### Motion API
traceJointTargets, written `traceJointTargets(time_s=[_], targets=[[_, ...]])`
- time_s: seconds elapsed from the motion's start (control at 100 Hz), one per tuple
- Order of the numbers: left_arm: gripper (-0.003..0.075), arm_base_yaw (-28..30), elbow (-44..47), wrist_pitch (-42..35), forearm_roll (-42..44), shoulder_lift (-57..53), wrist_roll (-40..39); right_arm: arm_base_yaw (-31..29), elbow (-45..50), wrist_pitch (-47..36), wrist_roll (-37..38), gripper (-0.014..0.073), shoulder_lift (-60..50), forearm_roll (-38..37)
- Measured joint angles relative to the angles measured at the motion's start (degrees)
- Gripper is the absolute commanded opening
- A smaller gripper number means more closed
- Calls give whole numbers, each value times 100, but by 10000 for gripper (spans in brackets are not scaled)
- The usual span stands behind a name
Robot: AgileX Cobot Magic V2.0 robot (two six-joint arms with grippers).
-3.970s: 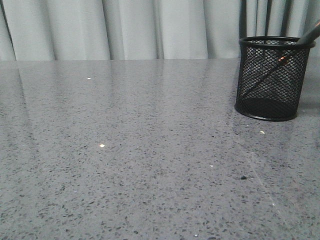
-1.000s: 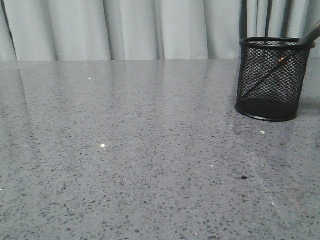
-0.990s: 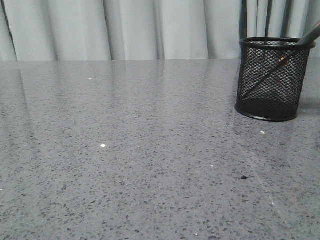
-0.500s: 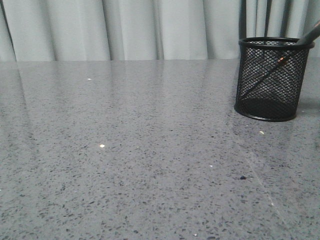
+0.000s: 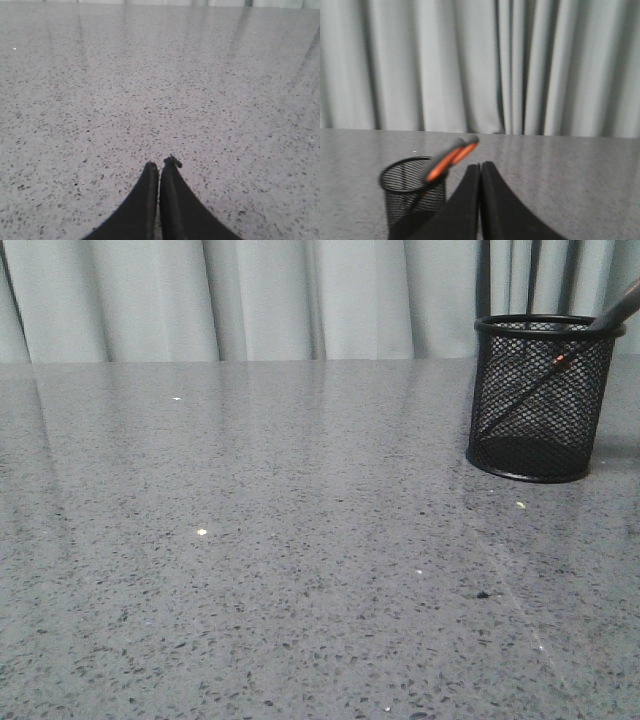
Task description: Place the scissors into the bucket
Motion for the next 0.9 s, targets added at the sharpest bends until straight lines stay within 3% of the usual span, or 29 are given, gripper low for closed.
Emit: traceJointTargets(time_s=[0.08,0.21,0.5,0.9], targets=[[-20,0,0,0,0,0,0,-336,831,-721,522,-45,0,-342],[-20,0,0,0,0,0,0,-684,1819,-1401,754,-45,-11,-459],[-20,0,0,5,-16,0,0,-750,1888,282,811,-45,-133,-214],[-20,0,0,5,-26,0,0,-772,1888,322,811,-45,-133,-187]])
